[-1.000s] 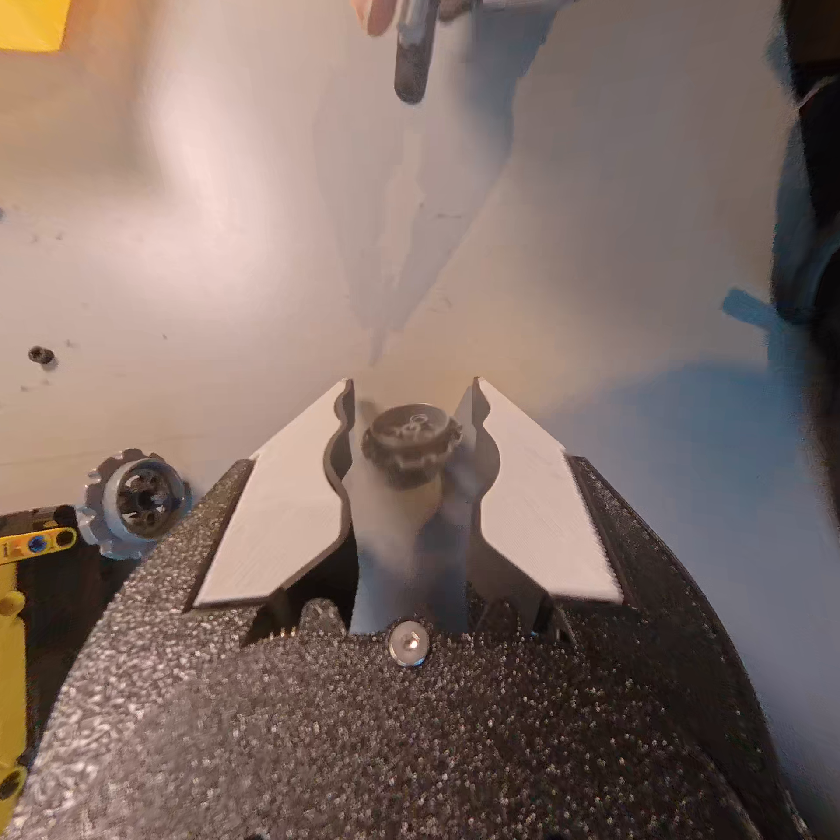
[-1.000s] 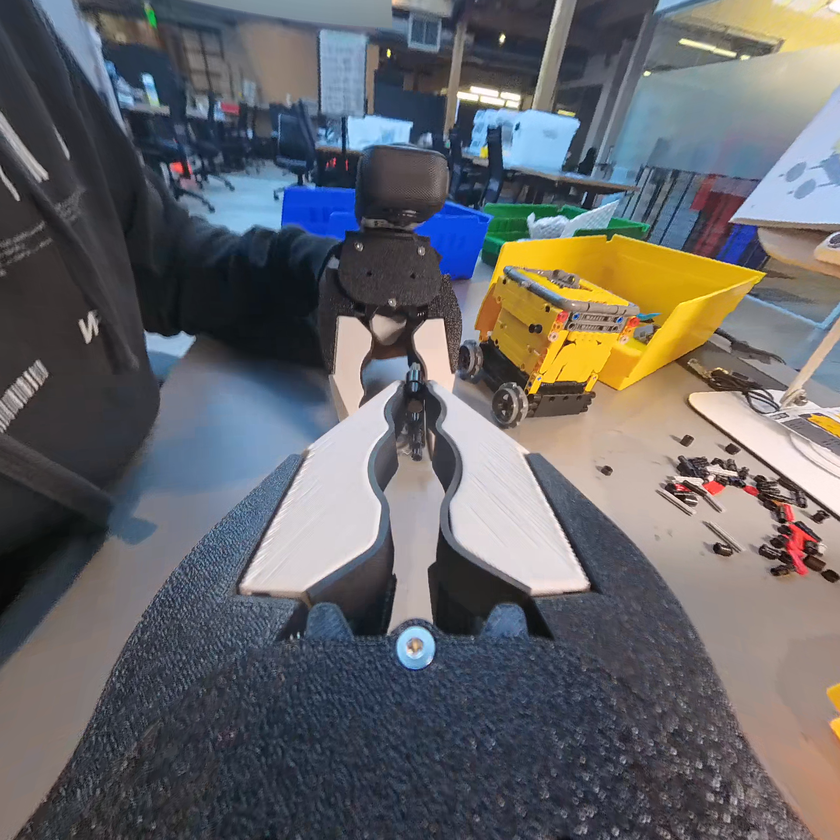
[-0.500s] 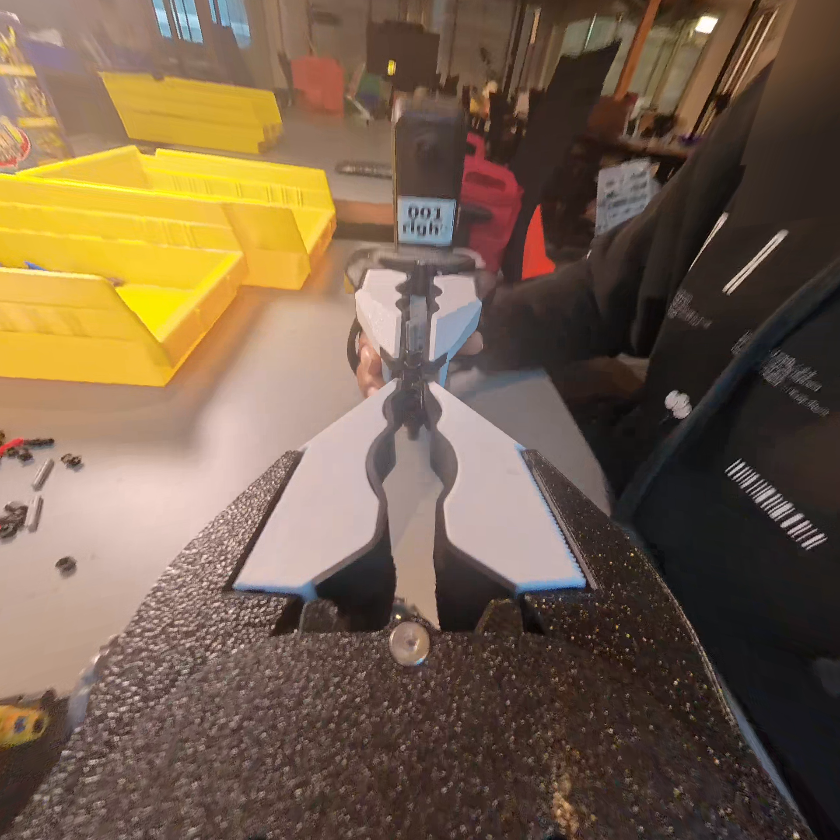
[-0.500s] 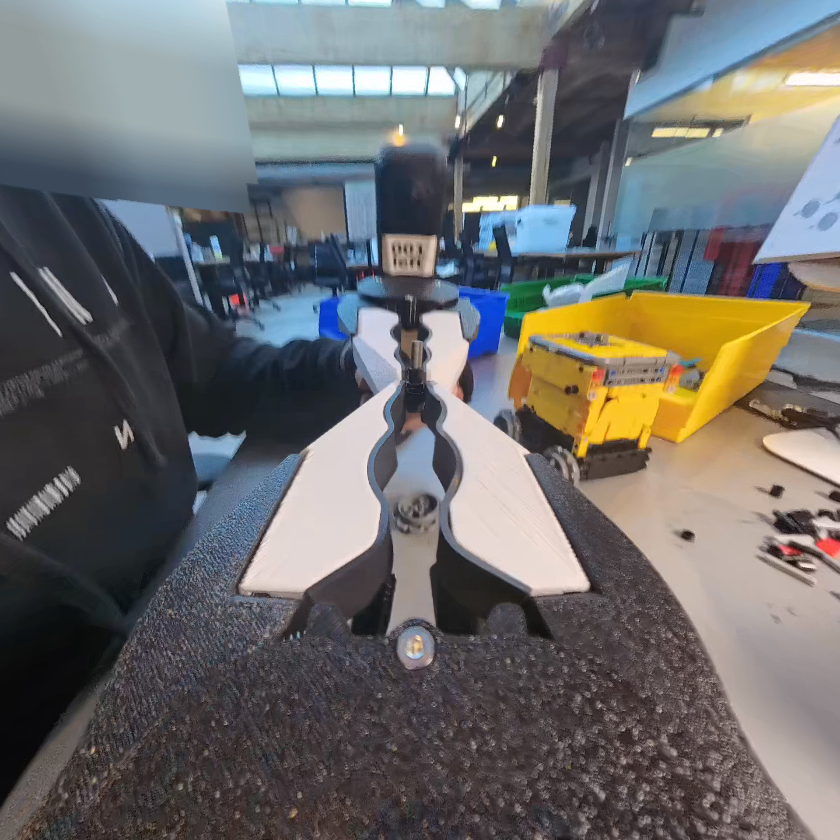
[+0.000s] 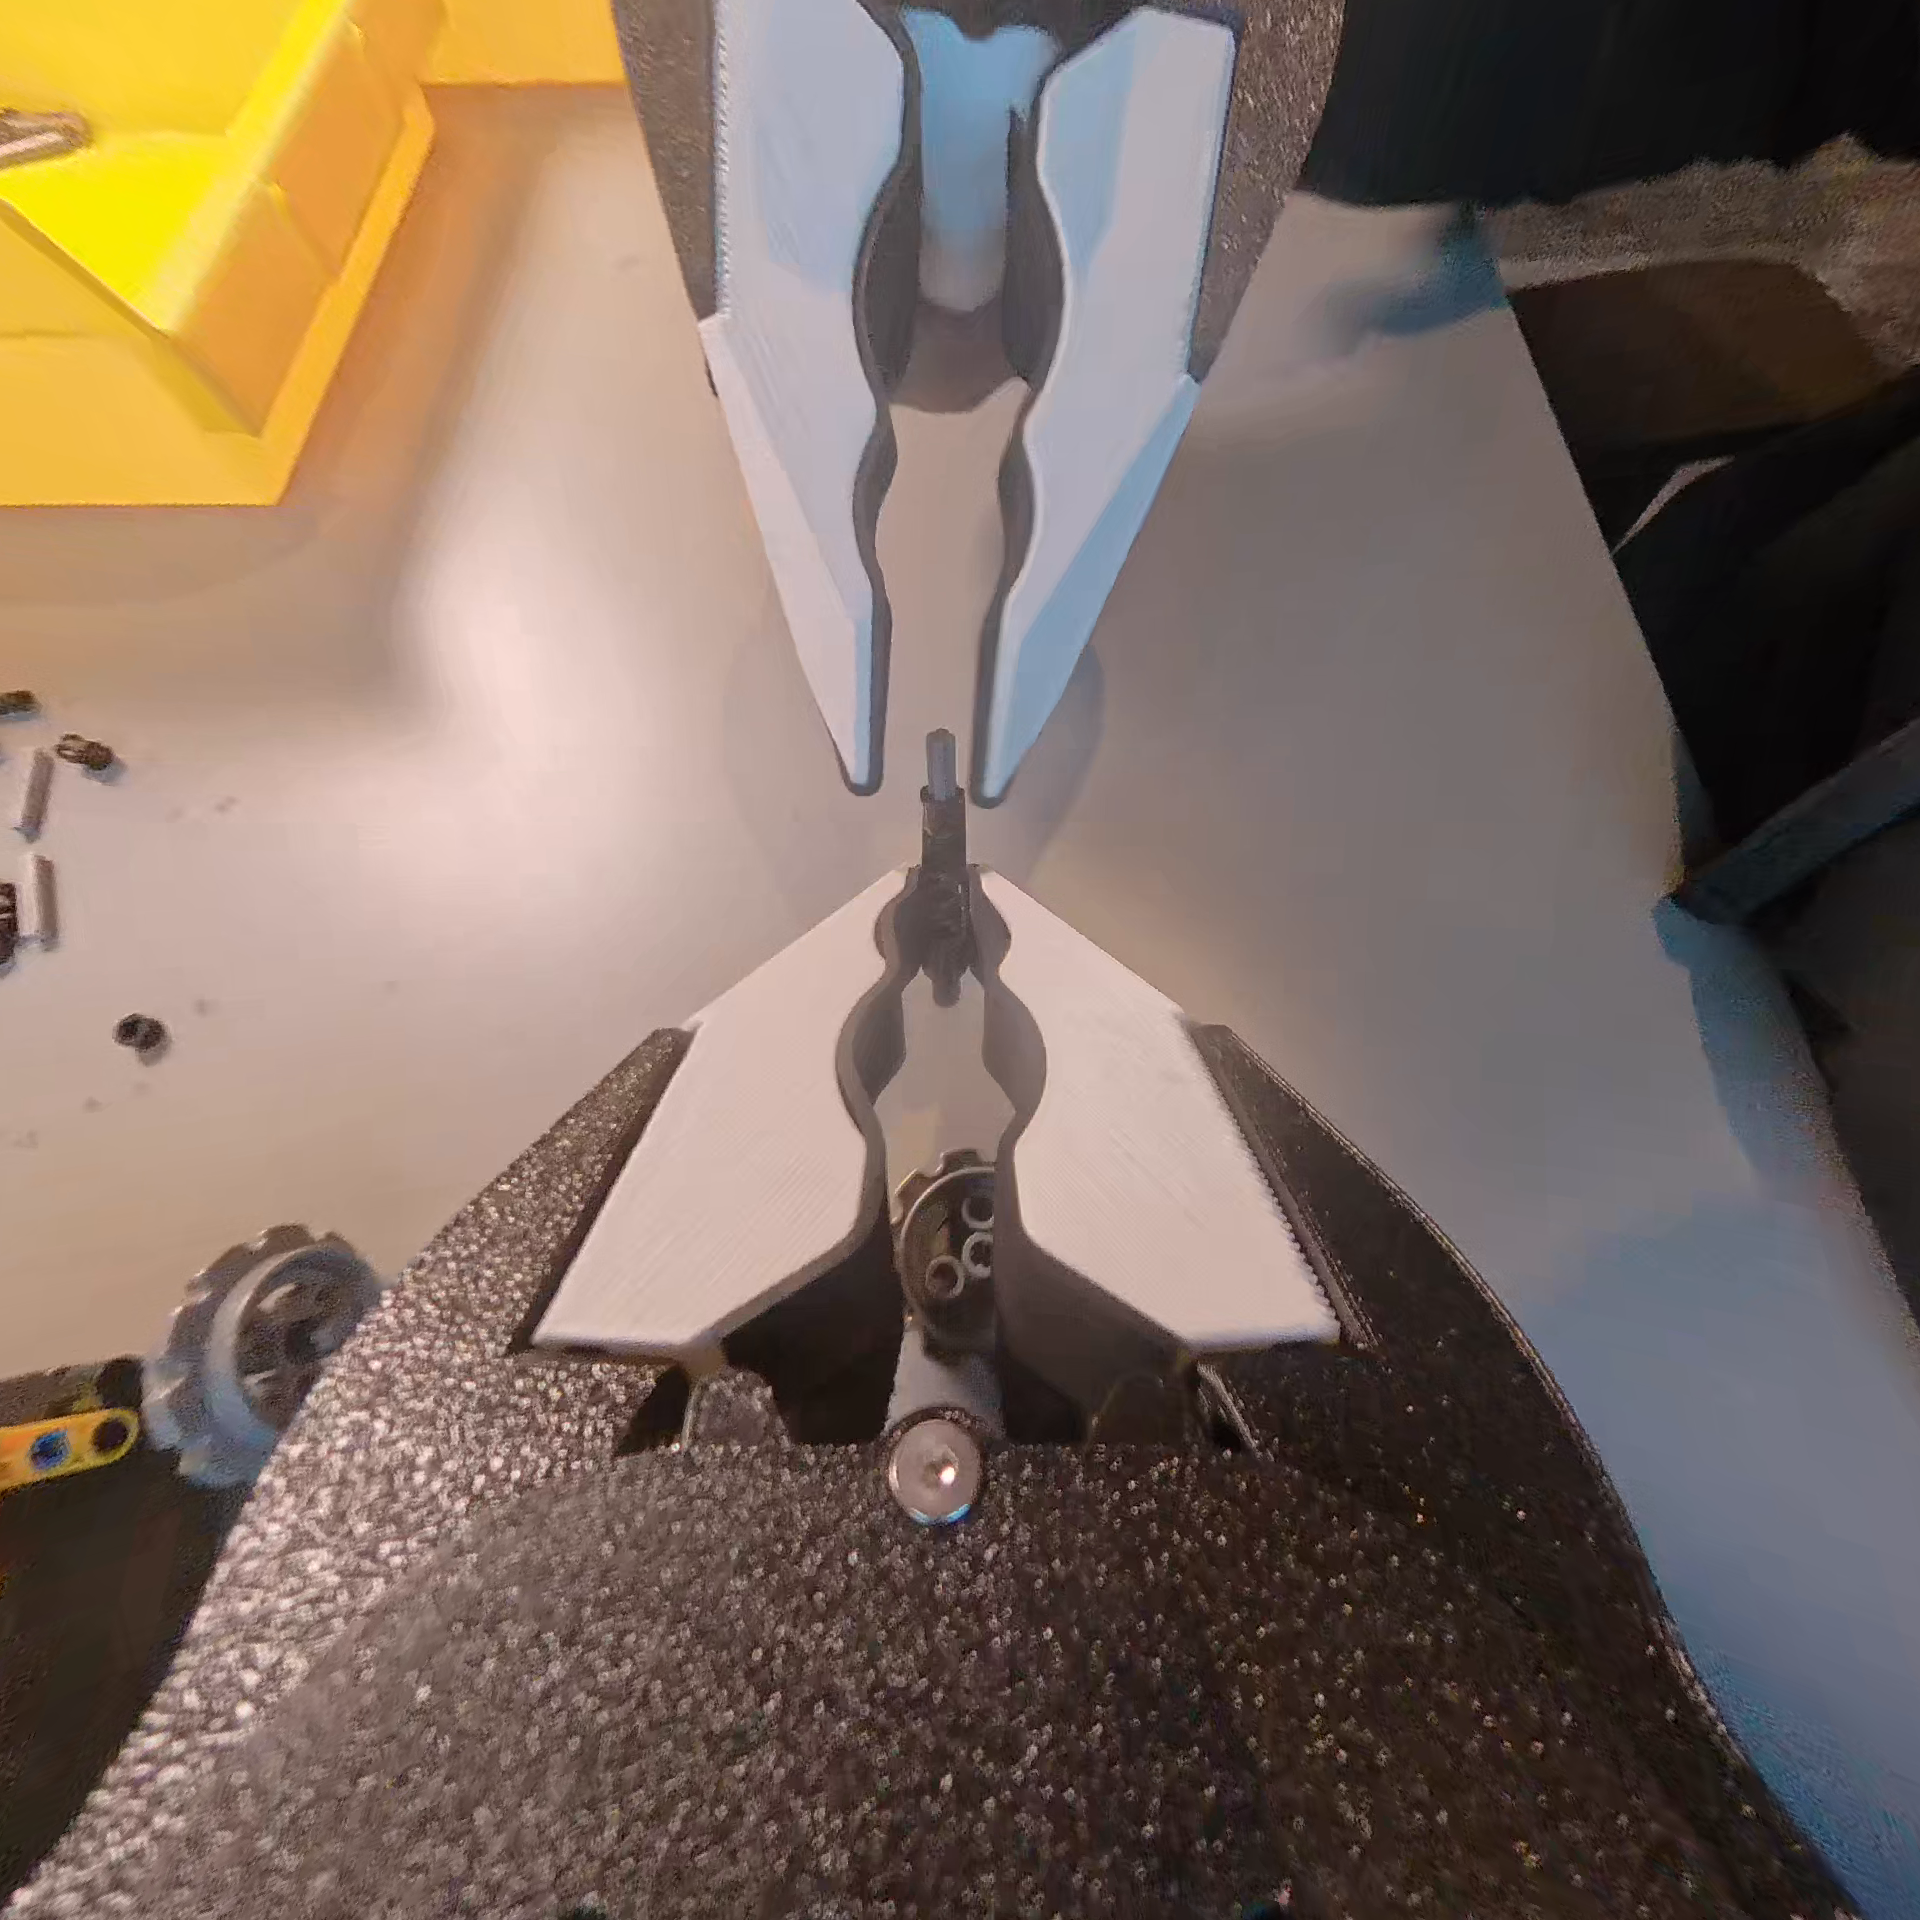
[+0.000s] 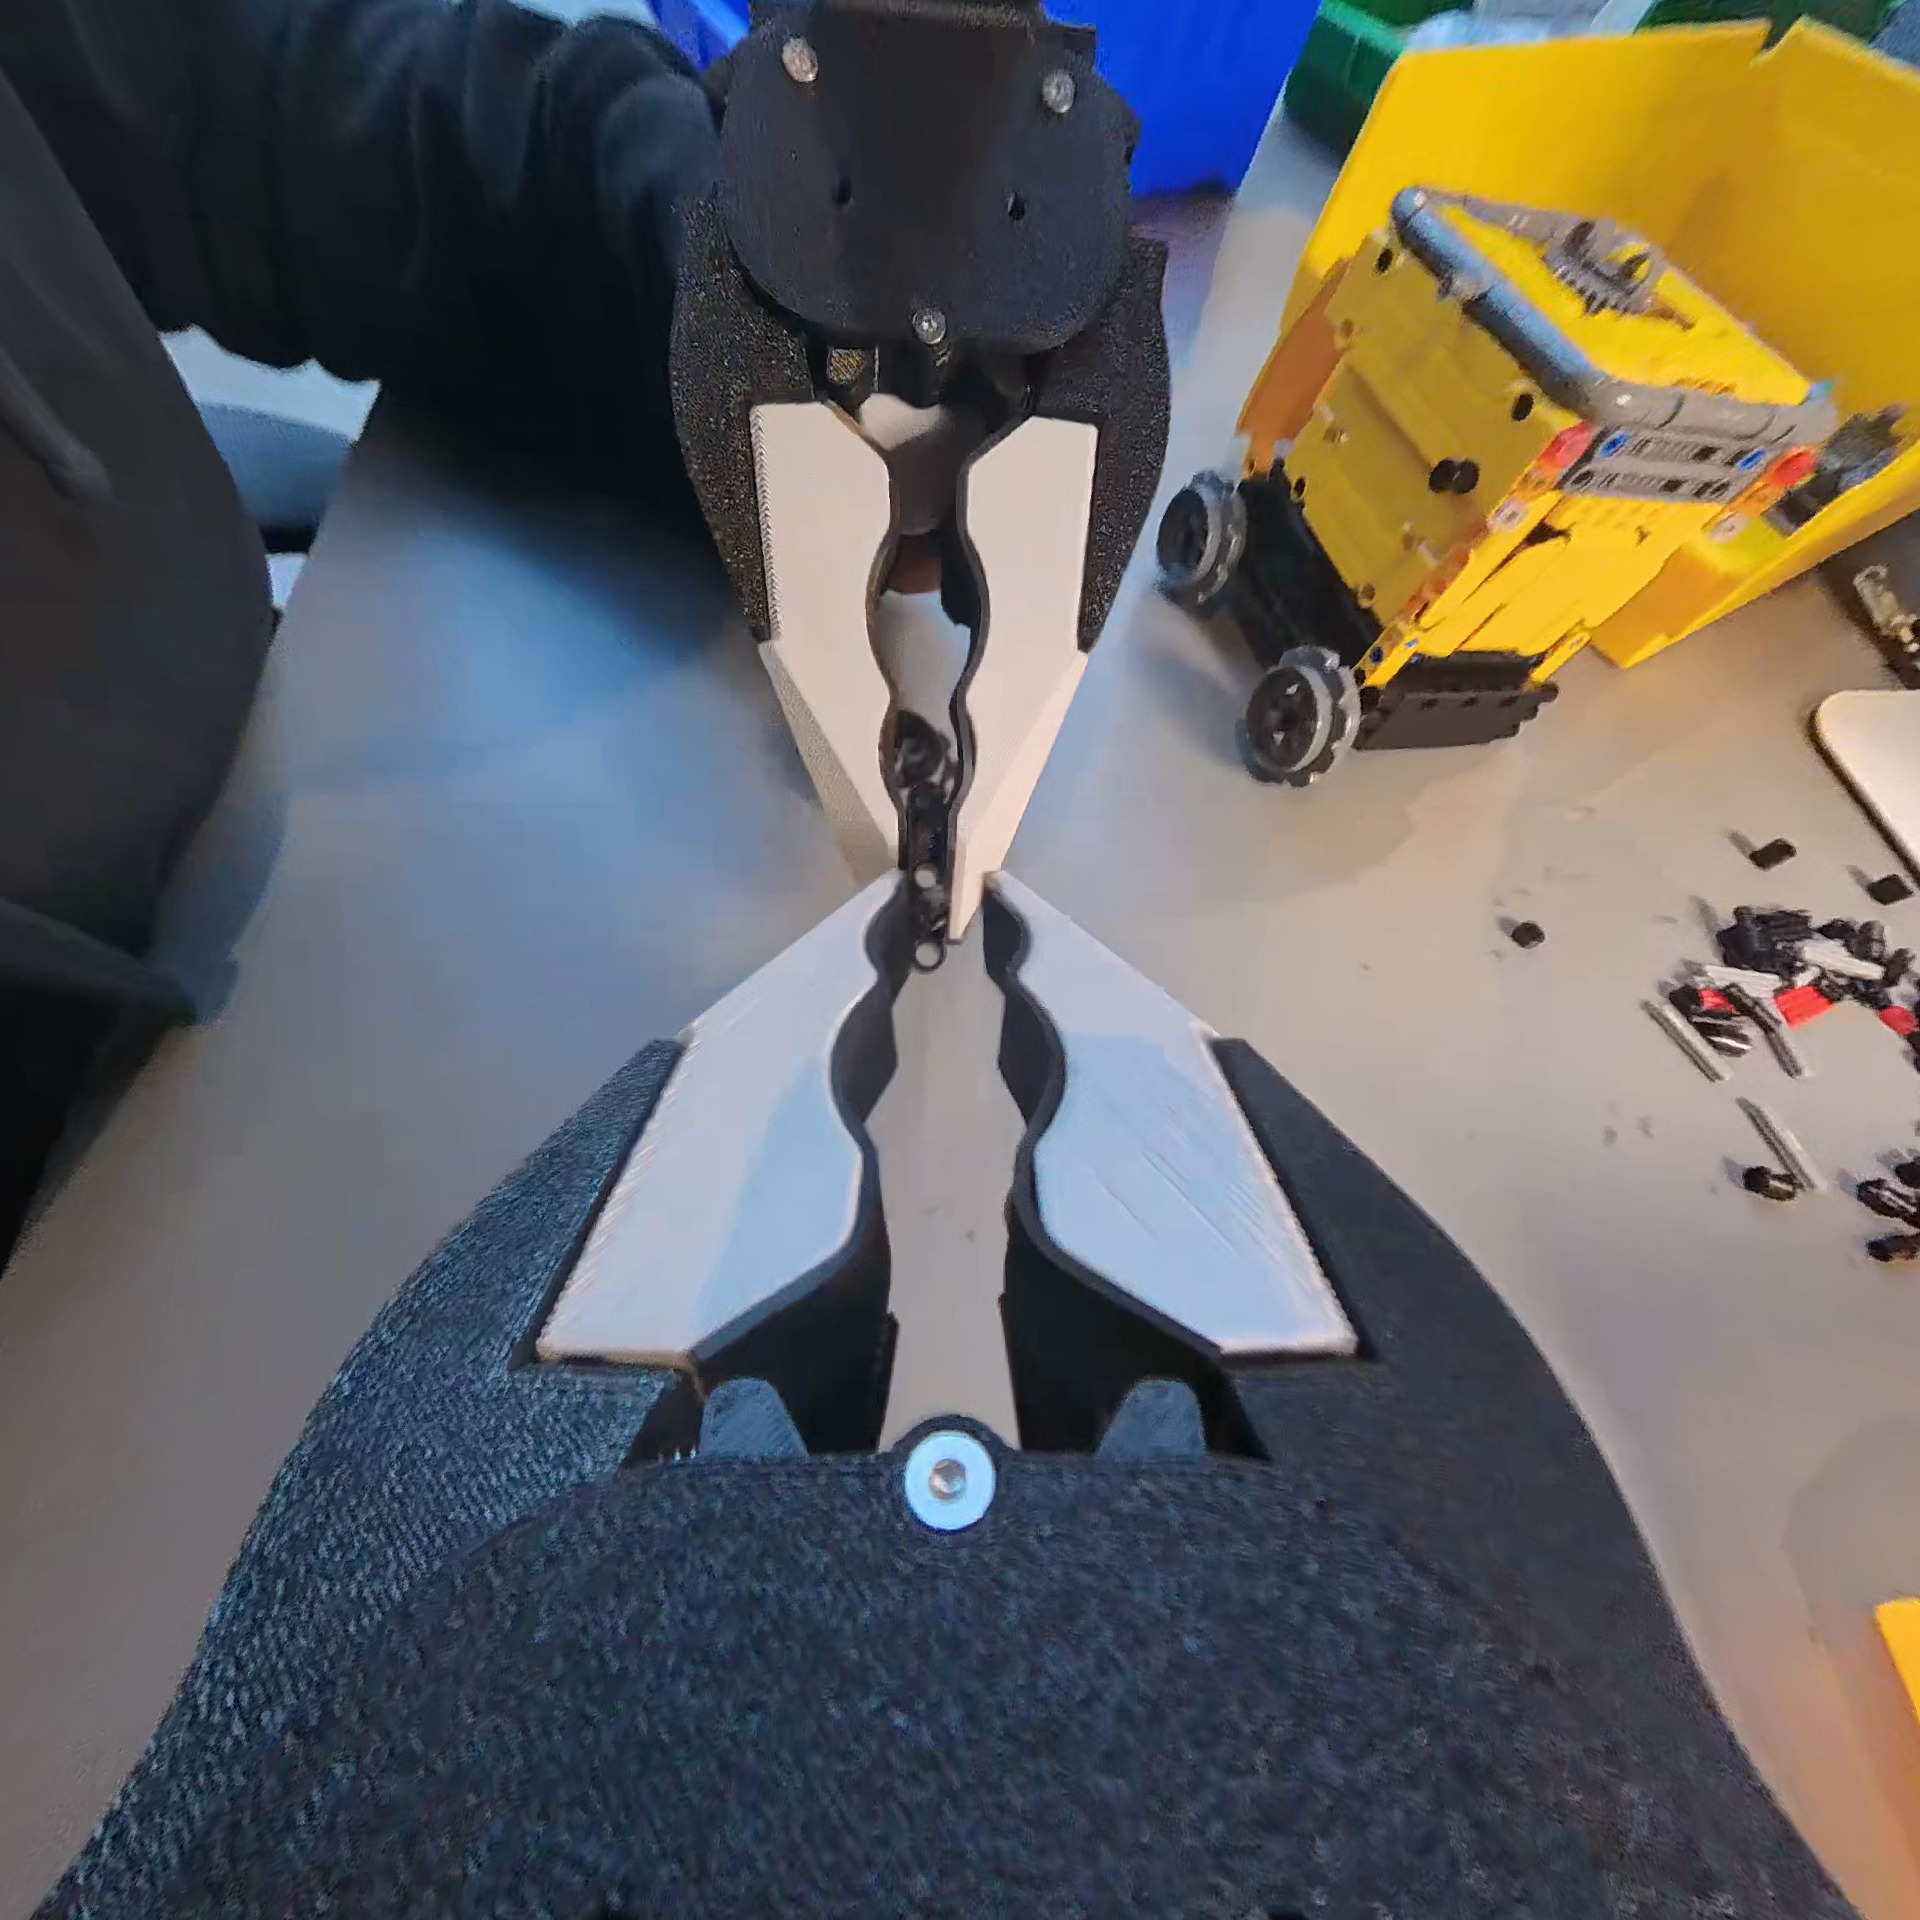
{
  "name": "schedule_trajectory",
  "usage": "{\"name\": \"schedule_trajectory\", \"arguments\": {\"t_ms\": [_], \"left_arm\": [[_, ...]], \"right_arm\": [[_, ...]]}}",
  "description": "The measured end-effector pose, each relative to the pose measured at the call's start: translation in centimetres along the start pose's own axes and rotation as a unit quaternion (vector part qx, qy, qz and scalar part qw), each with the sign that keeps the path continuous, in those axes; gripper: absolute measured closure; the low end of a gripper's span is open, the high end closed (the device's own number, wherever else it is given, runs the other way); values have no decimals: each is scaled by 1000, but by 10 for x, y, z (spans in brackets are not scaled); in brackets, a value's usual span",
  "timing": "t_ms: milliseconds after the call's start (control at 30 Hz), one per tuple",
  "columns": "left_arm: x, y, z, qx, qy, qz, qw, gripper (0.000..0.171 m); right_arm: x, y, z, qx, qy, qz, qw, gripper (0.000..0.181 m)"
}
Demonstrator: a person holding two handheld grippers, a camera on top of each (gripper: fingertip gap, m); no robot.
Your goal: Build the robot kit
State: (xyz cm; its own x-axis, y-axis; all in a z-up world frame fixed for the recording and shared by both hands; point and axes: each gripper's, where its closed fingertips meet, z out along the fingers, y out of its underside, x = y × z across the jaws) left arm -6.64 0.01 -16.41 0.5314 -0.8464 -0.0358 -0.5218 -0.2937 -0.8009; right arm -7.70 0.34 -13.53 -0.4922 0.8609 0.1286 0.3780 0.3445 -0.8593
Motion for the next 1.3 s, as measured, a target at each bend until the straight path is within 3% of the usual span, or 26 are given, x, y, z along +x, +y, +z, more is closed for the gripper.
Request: {"name": "schedule_trajectory", "arguments": {"t_ms": [33,200,267,467,633,933,1067,1300], "left_arm": [[1,2,5,-9,1,4,1000,166],[8,12,22,-50,22,13,998,165],[7,17,23,-68,14,23,997,149],[11,10,22,-56,16,30,998,149],[8,11,29,-71,-4,48,996,166],[5,3,25,-48,-12,43,998,154],[6,10,29,-68,-11,51,996,166],[7,9,29,-64,2,40,997,166]], "right_arm": [[-3,5,1,-19,-10,-3,1000,176],[-13,24,-5,-91,-36,-8,995,177],[-13,31,-10,-124,-36,-12,992,177],[-15,44,-10,-185,-41,-2,982,177],[-15,44,-6,-183,-46,15,982,177],[-14,46,-7,-174,-45,25,983,177],[-14,46,-7,-181,-45,19,982,176],[-14,60,-10,-214,-46,8,976,168]]}}
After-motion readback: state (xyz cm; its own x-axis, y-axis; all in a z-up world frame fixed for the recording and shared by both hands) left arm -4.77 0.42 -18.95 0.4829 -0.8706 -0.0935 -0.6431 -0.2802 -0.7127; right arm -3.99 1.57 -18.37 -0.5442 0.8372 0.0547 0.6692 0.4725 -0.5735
